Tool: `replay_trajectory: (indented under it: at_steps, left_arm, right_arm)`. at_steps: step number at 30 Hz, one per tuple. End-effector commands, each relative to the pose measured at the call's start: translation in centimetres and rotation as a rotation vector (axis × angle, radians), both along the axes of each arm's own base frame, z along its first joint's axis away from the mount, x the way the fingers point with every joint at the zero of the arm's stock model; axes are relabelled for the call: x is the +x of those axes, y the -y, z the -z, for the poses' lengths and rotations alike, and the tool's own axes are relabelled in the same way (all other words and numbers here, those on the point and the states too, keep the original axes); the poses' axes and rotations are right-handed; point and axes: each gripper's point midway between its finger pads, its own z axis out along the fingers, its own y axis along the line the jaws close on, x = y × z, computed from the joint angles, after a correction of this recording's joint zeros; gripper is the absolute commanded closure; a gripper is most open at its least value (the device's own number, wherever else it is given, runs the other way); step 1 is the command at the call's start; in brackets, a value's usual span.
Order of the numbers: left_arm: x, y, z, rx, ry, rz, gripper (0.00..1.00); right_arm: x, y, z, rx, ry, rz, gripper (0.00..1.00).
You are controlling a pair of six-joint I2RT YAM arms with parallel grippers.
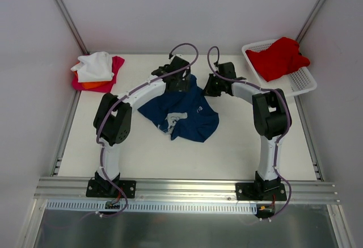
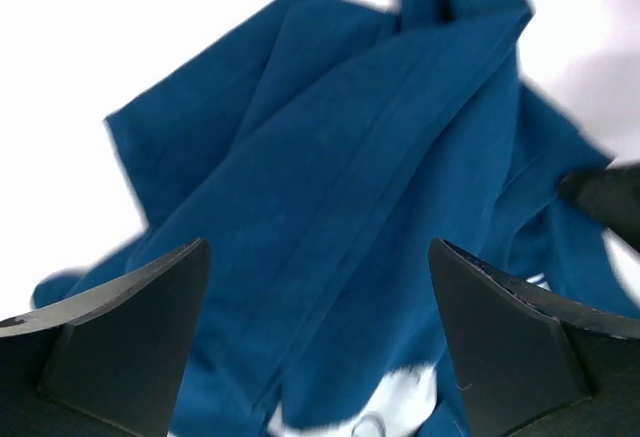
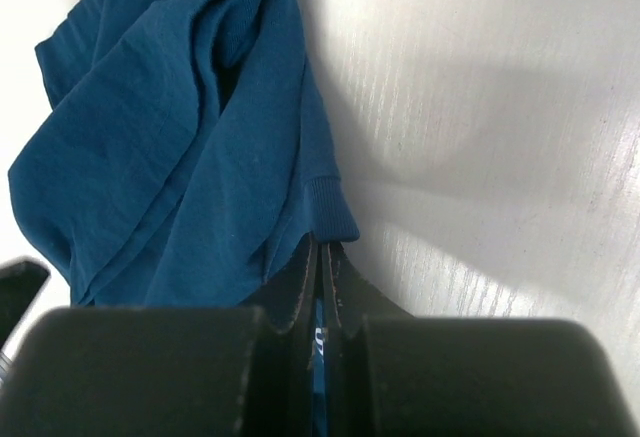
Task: Fold and stack the t-shirts
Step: Flatten out the tshirt
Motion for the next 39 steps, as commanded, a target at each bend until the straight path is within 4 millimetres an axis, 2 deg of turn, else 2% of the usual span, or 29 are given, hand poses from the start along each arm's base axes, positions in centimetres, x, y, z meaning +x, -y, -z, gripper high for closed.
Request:
replay_trajectory:
  at_steps: [1, 5, 10, 13, 14, 17, 18, 21, 24, 30, 39]
  left_arm:
    - [3.0, 2.3, -2.3, -0.185, 0.061, 0.046, 0.08]
    - [4.3, 3.5, -2.2, -0.219, 0.077, 0.074, 0.1]
    - [5.7, 6.0, -1.1, -0.333, 0.046, 0.145, 0.1]
    - [6.4, 6.9, 0.0, -0.368, 0.021, 0.167, 0.14]
    - [6.8, 7.2, -0.3, -0.373, 0.03, 0.167, 0.16]
    - [7.3, 7.4, 0.5, -0.387, 0.014, 0.173, 0.22]
    - [7.5, 7.3, 0.6, -0.399, 0.009, 0.174, 0.28]
    - [8.2, 6.7, 1.8, -0.418, -0.018, 0.157, 0.34]
    - [8.7, 5.9, 2.5, -0.415, -0.026, 0.133, 0.34]
    - [9.4, 6.0, 3.4, -0.411, -0.033, 0.129, 0.33]
    - [9.8, 7.0, 2.9, -0.44, -0.03, 0.147, 0.32]
  right_arm:
    - [0.5, -0.6, -2.5, 0.039, 0.058, -0.007, 1.0]
    - [0.5, -0.7, -2.4, 0.047, 0.055, -0.009, 1.0]
    - [0.6, -0.8, -2.6, 0.052, 0.059, -0.012, 1.0]
    - [0.6, -0.6, -2.5, 0.05, 0.059, -0.011, 1.0]
    - [0.6, -0.6, -2.6, 0.051, 0.058, -0.011, 1.0]
    - [0.6, -0.4, -2.5, 0.051, 0.057, -0.011, 1.0]
    - [0.5, -0.5, -2.5, 0.051, 0.056, -0.012, 1.0]
    - [0.5, -0.4, -2.4, 0.051, 0.054, -0.012, 1.0]
    - [0.5, -0.5, -2.4, 0.055, 0.052, -0.014, 1.0]
    - [0.6, -0.5, -2.7, 0.061, 0.063, -0.015, 1.0]
    - [0.6, -0.6, -2.5, 0.06, 0.059, -0.016, 1.0]
